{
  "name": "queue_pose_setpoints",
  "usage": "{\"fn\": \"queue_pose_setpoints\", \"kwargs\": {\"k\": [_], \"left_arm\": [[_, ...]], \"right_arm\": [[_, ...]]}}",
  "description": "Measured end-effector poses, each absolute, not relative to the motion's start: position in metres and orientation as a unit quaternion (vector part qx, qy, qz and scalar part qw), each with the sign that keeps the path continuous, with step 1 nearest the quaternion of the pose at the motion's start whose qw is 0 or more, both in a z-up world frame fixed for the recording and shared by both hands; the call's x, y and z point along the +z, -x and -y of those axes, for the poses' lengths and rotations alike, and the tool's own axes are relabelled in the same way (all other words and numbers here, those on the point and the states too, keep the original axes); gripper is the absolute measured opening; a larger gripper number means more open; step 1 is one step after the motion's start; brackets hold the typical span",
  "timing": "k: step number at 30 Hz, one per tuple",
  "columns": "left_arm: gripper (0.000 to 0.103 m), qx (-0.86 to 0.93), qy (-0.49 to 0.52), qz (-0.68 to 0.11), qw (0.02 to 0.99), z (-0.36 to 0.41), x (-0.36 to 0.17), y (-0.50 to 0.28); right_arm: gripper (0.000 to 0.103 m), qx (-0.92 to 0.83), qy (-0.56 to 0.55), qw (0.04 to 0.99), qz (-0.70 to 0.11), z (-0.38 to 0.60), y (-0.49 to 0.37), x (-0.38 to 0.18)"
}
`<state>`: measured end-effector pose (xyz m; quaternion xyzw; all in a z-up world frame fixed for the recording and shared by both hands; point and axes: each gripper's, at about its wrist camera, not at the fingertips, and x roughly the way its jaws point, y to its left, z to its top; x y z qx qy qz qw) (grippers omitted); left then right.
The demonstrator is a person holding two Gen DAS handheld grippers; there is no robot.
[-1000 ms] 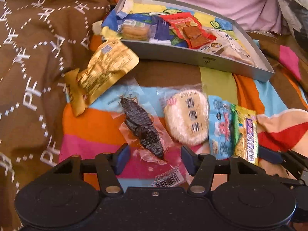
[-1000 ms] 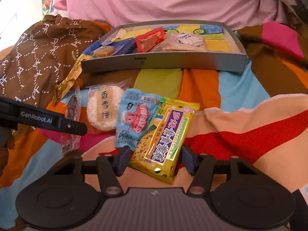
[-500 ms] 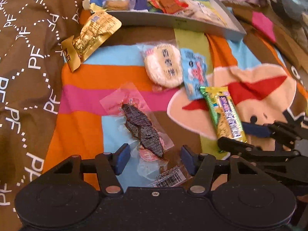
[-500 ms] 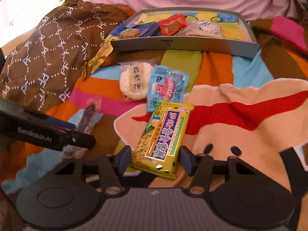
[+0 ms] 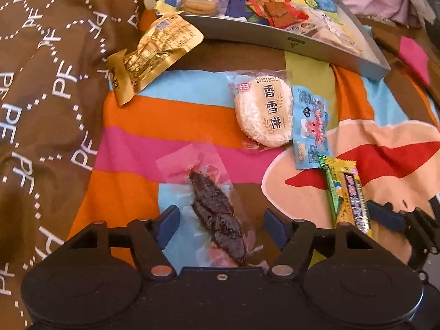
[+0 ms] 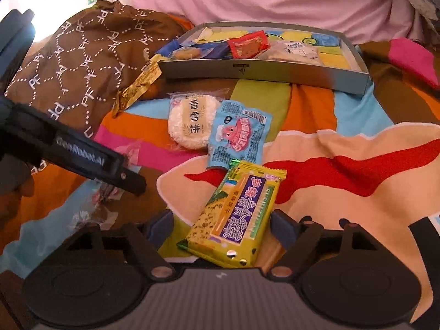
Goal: Organize snacks
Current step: 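Close the right tool on the snack bar while the left grips the dried-meat packet, then lift and carry the snack bar with the right tool while the left carries the meat packet to the tray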
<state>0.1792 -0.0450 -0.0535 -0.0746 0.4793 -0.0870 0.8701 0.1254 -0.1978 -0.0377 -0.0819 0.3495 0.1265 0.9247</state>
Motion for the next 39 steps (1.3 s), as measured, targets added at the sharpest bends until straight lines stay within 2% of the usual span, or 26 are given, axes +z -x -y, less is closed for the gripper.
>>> {"fn": "queue_pose_setpoints", "kwargs": {"k": [4,11,14,20,28,33,39], "left_arm": [[0.058,-0.081,0.057,-0.474,0.875,0.051,-0.054,-0.18],[0.051,-0.097,0.057,-0.465,0.878,0.05,-0.052,-0.167],[0.05,-0.112,0.05,-0.463,0.878,0.052,-0.051,-0.16],[0.051,-0.119,0.041,-0.469,0.874,0.052,-0.052,-0.155],[0.054,-0.125,0.033,-0.467,0.875,0.048,-0.054,-0.14],[0.05,-0.132,0.016,-0.46,0.878,0.05,-0.053,-0.128],[0.049,-0.133,0.021,-0.453,0.881,0.05,-0.052,-0.116]], "right_arm": [[0.071,0.119,0.071,0.924,-0.357,0.201,-0.131,-0.04],[0.053,0.137,0.08,0.919,-0.36,0.197,-0.127,-0.038],[0.052,0.147,0.1,0.915,-0.363,0.191,-0.122,-0.037],[0.059,0.146,0.097,0.914,-0.366,0.19,-0.123,-0.04],[0.06,0.14,0.088,0.915,-0.369,0.19,-0.125,-0.042],[0.052,0.133,0.093,0.915,-0.37,0.187,-0.119,-0.041],[0.052,0.12,0.136,0.914,-0.364,0.172,-0.095,-0.039]]}}
